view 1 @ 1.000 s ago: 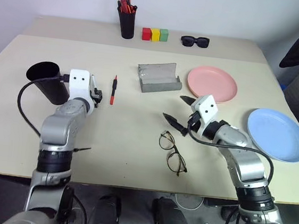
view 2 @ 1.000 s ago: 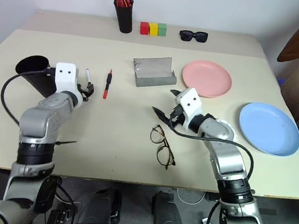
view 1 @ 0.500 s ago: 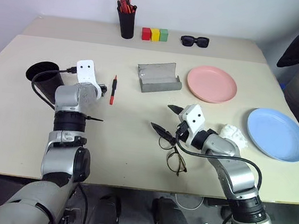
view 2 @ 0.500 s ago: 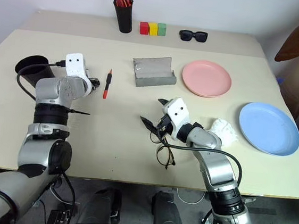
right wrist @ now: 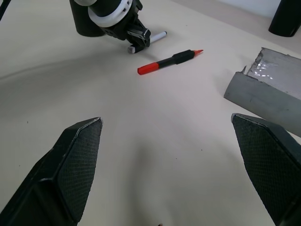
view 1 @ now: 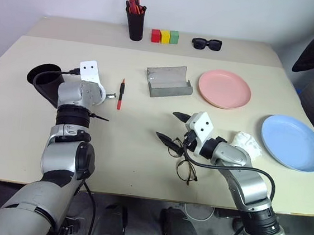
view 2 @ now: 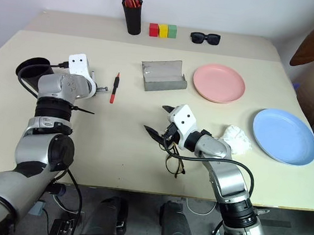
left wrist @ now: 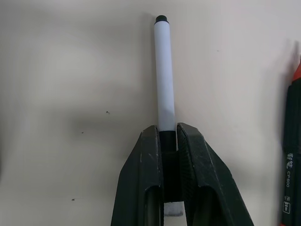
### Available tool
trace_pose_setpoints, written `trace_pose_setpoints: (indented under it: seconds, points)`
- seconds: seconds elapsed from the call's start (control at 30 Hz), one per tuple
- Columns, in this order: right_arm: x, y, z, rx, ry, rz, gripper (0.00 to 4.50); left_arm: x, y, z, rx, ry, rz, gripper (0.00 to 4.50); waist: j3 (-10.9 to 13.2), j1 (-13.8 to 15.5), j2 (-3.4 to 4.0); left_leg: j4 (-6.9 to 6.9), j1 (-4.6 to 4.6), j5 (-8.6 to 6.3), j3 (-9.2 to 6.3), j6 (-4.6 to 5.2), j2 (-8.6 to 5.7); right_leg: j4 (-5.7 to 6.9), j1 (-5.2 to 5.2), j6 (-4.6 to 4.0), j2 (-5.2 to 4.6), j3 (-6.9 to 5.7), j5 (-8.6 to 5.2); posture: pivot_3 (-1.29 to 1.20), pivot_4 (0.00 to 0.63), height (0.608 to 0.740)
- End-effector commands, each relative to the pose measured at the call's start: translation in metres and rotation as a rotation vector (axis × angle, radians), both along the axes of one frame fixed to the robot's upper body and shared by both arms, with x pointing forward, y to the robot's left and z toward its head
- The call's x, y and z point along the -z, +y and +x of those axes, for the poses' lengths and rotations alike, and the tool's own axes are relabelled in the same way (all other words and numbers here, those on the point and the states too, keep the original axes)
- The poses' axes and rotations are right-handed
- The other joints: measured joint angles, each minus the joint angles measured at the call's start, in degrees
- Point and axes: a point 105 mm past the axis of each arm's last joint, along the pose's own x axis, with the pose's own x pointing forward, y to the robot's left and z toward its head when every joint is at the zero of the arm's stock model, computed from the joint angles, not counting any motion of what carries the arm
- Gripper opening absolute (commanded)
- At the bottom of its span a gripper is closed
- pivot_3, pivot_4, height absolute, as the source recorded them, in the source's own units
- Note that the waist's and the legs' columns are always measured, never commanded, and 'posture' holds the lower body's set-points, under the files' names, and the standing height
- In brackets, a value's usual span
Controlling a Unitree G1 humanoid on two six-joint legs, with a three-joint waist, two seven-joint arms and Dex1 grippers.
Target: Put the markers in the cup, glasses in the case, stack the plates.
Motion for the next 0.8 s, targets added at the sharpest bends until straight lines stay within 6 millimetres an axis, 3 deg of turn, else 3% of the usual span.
trace_pose_setpoints:
  seconds: [0.03, 0.3, 0.4, 0.53, 0.67, 0.8]
  points:
    - [-0.014, 0.006, -0.003, -0.03, -0.052, 0.025, 4.5, -0.022, -0.009, 0.007, 0.042, -0.095, -0.003, 0.04, 0.0, 0.15, 0.0, 0.0, 0.0, 0.0, 0.0, 0.0, 0.0, 0.0, 0.0, 0.0, 0.0, 0.0, 0.0, 0.0, 0.15, 0.725]
    - [-0.014, 0.007, -0.002, -0.036, -0.049, 0.027, 4.5, -0.042, -0.022, 0.005, 0.118, -0.215, 0.069, 0.04, 0.0, 0.25, 0.0, 0.0, -0.01, 0.0, 0.0, -0.01, 0.0, -0.01, 0.0, 0.0, 0.0, 0.0, 0.0, 0.0, 0.15, 0.725]
    - [-0.014, 0.008, -0.001, -0.04, -0.048, 0.027, 4.5, -0.066, -0.021, 0.003, 0.14, -0.362, 0.185, 0.04, 0.0, 0.18, 0.0, 0.0, -0.01, 0.01, 0.0, -0.01, 0.01, 0.0, 0.0, 0.0, 0.0, 0.0, 0.0, 0.0, 0.15, 0.725]
    - [-0.018, 0.009, 0.002, -0.043, -0.054, 0.044, 4.5, -0.119, -0.026, -0.016, 0.148, -0.712, 0.29, 0.04, 0.0, 0.15, 0.0, -0.01, -0.01, 0.02, 0.0, -0.04, 0.01, 0.0, -0.01, 0.0, 0.0, 0.01, 0.0, 0.0, 0.15, 0.725]
    - [-0.033, 0.013, 0.007, -0.049, -0.049, 0.13, 4.5, -0.153, -0.008, -0.052, 0.045, -0.974, 0.38, 0.04, 0.0, 0.24, 0.01, -0.02, 0.0, 0.02, 0.03, -0.04, 0.03, 0.01, -0.02, -0.01, -0.01, 0.03, 0.01, 0.0, 0.15, 0.725]
    - [-0.053, 0.026, 0.01, -0.087, -0.039, 0.247, 4.5, -0.154, 0.028, -0.076, -0.101, -1.015, 0.563, 0.04, -0.01, 0.07, 0.03, -0.02, 0.04, 0.02, 0.03, -0.04, 0.05, 0.08, -0.01, -0.01, 0.0, 0.04, 0.01, 0.0, 0.15, 0.725]
